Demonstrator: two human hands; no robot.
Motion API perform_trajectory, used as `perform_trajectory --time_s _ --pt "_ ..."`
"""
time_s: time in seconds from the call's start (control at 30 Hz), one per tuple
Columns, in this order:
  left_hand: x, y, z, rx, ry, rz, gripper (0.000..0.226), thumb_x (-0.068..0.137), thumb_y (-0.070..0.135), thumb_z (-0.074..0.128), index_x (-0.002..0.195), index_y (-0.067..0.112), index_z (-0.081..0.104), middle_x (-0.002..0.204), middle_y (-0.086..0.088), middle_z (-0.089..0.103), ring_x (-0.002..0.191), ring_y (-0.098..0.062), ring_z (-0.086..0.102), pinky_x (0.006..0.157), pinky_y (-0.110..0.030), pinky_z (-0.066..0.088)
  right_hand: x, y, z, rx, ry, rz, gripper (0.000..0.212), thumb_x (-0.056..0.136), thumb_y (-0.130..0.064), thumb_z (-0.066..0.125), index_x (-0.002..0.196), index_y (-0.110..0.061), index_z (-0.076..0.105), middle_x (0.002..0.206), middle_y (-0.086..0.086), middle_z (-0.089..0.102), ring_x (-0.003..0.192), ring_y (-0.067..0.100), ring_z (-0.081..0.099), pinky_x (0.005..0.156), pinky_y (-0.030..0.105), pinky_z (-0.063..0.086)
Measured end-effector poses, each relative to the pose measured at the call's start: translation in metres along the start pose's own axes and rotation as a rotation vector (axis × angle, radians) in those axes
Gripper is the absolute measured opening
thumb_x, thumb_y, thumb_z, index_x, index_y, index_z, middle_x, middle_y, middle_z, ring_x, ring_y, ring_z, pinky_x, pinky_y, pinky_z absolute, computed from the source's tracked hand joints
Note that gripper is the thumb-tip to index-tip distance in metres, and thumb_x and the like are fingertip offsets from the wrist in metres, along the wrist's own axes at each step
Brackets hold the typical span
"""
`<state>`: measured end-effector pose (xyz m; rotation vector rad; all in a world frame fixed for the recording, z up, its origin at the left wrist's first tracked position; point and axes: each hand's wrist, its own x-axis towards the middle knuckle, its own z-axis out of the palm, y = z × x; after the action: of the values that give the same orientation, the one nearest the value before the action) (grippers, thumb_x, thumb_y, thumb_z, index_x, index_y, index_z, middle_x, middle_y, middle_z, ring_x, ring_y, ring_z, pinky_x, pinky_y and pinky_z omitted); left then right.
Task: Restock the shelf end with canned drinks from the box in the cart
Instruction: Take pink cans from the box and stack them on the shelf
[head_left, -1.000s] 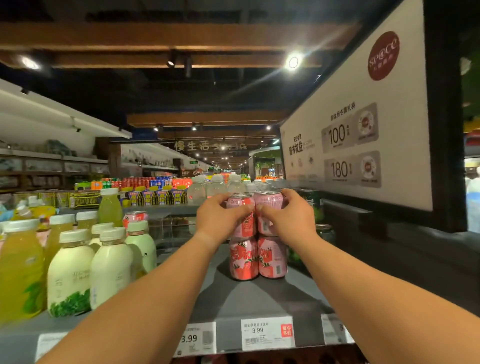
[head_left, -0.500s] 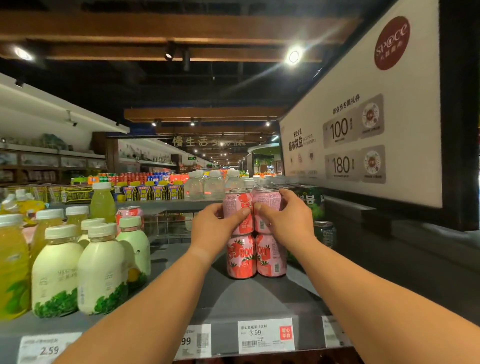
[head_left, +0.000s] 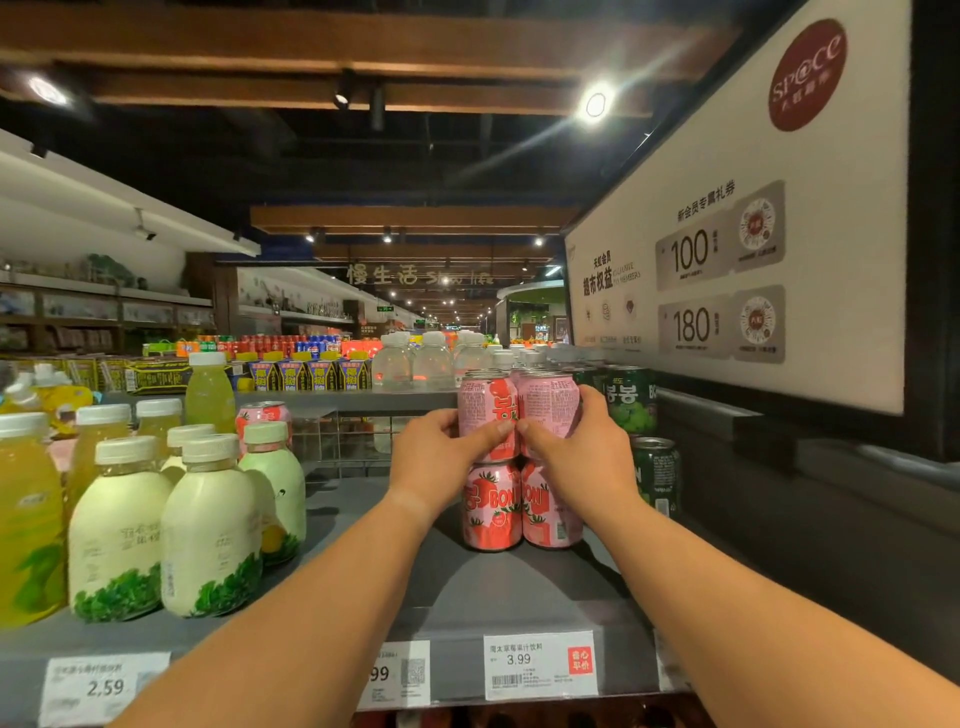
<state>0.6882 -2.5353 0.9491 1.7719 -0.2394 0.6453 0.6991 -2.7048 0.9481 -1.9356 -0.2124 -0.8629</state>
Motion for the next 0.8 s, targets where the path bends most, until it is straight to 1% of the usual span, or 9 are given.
perform_trajectory --time_s 0.07,0.2,0.33,0.5,0.53,0.6,0.67,0.73,0.8 --pt "0.000 0.000 0.000 0.004 0.007 0.001 0.045 0.069 0.052 0.084 0.105 0.026 0.076 0.088 0.016 0.076 0.080 -0.001 0.072 0.081 -0.031 0.060 0.001 0.000 0.001 -0.009 0.004 -0.001 0.048 0.074 -0.054 0.072 0.108 -0.039 0.043 0.100 -0.011 0.062 0.092 0.015 0.063 0.078 0.036 0.054" --pt "-0.001 -0.001 0.000 0.020 0.007 -0.001 0.044 0.070 0.053 0.083 0.104 0.026 0.076 0.087 0.014 0.076 0.079 -0.002 0.073 0.082 -0.033 0.060 0.000 0.002 0.002 -0.021 0.030 -0.015 0.045 0.074 -0.055 0.071 0.108 -0.041 0.046 0.097 -0.014 0.061 0.089 0.012 0.062 0.076 0.033 0.052" --pt "0.000 -0.003 0.002 0.008 0.001 -0.005 0.045 0.070 0.055 0.082 0.103 0.025 0.077 0.088 0.013 0.077 0.081 -0.004 0.073 0.083 -0.037 0.060 -0.001 0.003 0.002 -0.042 0.030 -0.006 0.055 0.075 -0.058 0.069 0.120 -0.035 0.048 0.104 -0.012 0.063 0.092 0.013 0.061 0.077 0.034 0.051" --pt "0.000 -0.004 0.003 -0.007 -0.013 -0.020 0.046 0.071 0.056 0.081 0.102 0.024 0.076 0.089 0.010 0.077 0.083 -0.008 0.074 0.084 -0.040 0.060 -0.005 -0.003 -0.001 -0.070 0.004 0.012 0.054 0.076 -0.057 0.069 0.119 -0.034 0.046 0.104 -0.011 0.062 0.092 0.014 0.062 0.071 0.030 0.047" --pt "-0.001 -0.004 0.003 0.006 -0.018 -0.019 0.046 0.071 0.057 0.080 0.103 0.024 0.075 0.090 0.010 0.077 0.083 -0.008 0.073 0.085 -0.040 0.060 -0.006 -0.004 -0.002 -0.078 -0.016 0.019 0.057 0.076 -0.057 0.070 0.120 -0.033 0.044 0.105 -0.009 0.063 0.092 0.015 0.063 0.073 0.032 0.049" --pt "-0.003 -0.002 0.002 0.045 -0.024 -0.016 0.047 0.072 0.059 0.078 0.104 0.025 0.074 0.093 0.009 0.077 0.085 -0.007 0.073 0.085 -0.039 0.059 -0.011 -0.007 -0.006 -0.094 -0.050 0.034 0.070 0.072 -0.060 0.072 0.125 -0.028 0.040 0.114 -0.003 0.061 0.099 0.020 0.063 0.081 0.039 0.053" --pt "-0.007 0.007 -0.001 0.114 -0.013 0.008 0.053 0.071 0.063 0.076 0.108 0.025 0.071 0.101 0.008 0.075 0.092 -0.009 0.071 0.085 -0.033 0.057 -0.019 -0.012 -0.012 -0.136 -0.034 0.010 0.082 0.071 -0.064 0.071 0.133 -0.022 0.036 0.125 0.004 0.055 0.110 0.025 0.058 0.088 0.040 0.050" --pt "-0.012 0.019 -0.007 0.230 0.031 0.054 0.066 0.069 0.068 0.075 0.116 0.023 0.068 0.116 0.005 0.071 0.107 -0.013 0.066 0.087 -0.025 0.050 -0.025 -0.021 -0.021 -0.207 -0.017 -0.043 0.087 0.073 -0.068 0.066 0.138 -0.018 0.036 0.132 0.007 0.049 0.119 0.027 0.051 0.094 0.043 0.048" --pt "-0.020 0.036 -0.017 0.342 0.084 0.095 0.089 0.065 0.073 0.074 0.132 0.017 0.059 0.133 -0.001 0.062 0.122 -0.018 0.058 0.097 -0.027 0.044 -0.032 -0.033 -0.032 -0.232 -0.013 -0.098 0.090 0.075 -0.068 0.065 0.143 -0.017 0.034 0.137 0.008 0.045 0.125 0.028 0.045 0.099 0.047 0.045"
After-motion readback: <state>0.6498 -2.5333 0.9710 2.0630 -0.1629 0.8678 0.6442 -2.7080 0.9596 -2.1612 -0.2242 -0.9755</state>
